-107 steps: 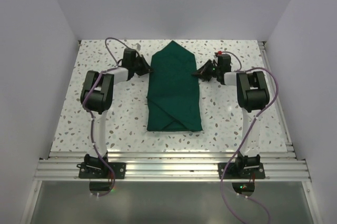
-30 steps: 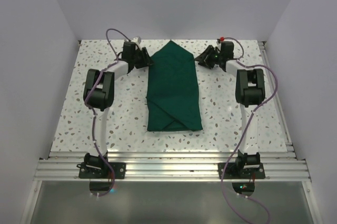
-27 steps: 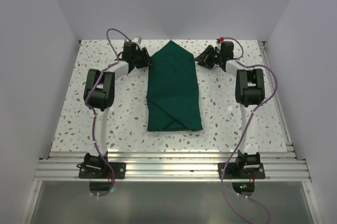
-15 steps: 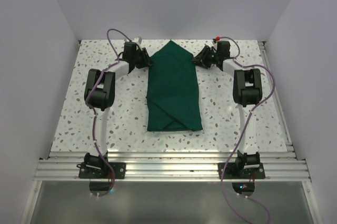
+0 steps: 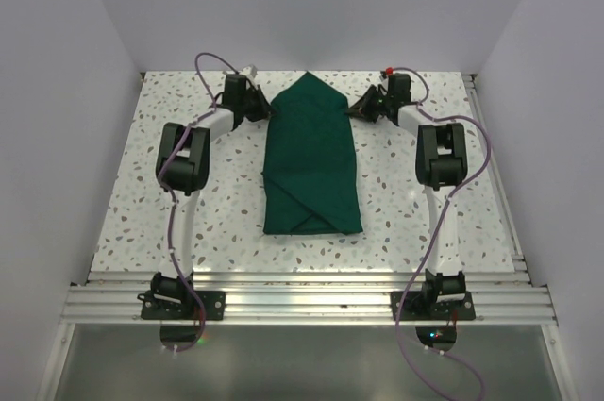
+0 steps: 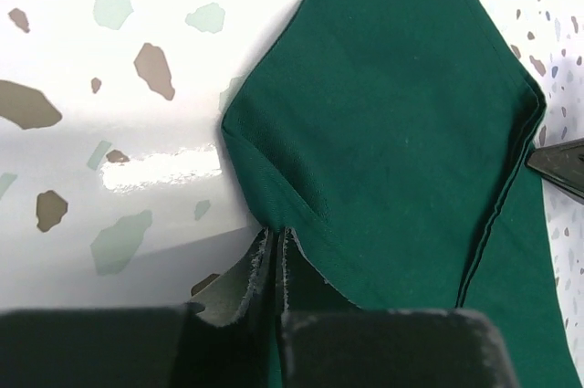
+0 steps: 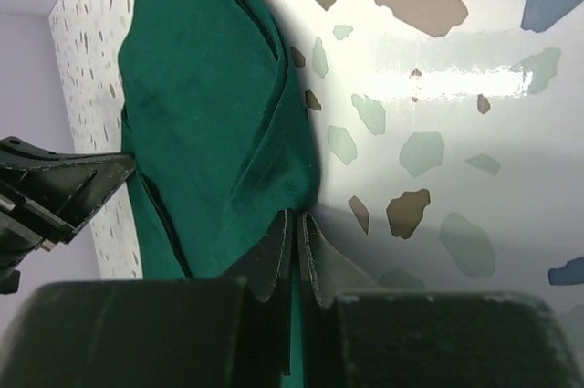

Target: Prepare the surgical pack

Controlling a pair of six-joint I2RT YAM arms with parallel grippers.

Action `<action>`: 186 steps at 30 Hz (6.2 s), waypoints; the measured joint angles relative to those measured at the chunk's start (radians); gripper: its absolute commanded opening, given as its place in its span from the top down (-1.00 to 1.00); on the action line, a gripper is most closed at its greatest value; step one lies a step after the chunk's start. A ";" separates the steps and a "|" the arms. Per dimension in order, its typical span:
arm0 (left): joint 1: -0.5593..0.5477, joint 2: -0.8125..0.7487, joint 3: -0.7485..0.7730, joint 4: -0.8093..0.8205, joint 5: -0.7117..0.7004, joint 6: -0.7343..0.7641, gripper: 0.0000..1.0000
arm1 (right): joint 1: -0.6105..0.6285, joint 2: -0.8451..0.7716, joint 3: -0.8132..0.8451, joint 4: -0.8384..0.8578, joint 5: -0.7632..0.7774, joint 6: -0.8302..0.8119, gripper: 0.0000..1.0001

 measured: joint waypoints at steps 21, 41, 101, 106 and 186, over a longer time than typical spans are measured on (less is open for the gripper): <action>0.003 -0.018 0.003 -0.047 0.048 -0.001 1.00 | 0.000 -0.026 -0.019 -0.003 -0.026 0.041 1.00; 0.003 -0.393 -0.319 0.026 0.151 -0.002 1.00 | 0.006 -0.369 -0.332 0.094 -0.106 0.056 1.00; -0.197 -1.438 -1.258 0.105 0.063 -0.002 1.00 | 0.026 -1.367 -1.223 -0.003 -0.098 -0.069 1.00; -0.238 -1.453 -1.368 0.117 0.043 -0.024 1.00 | 0.033 -1.375 -1.328 -0.012 -0.077 -0.075 1.00; -0.315 -1.570 -1.220 -0.314 -0.302 -0.047 -0.35 | 1.038 -1.345 -1.326 -0.097 0.758 0.457 0.86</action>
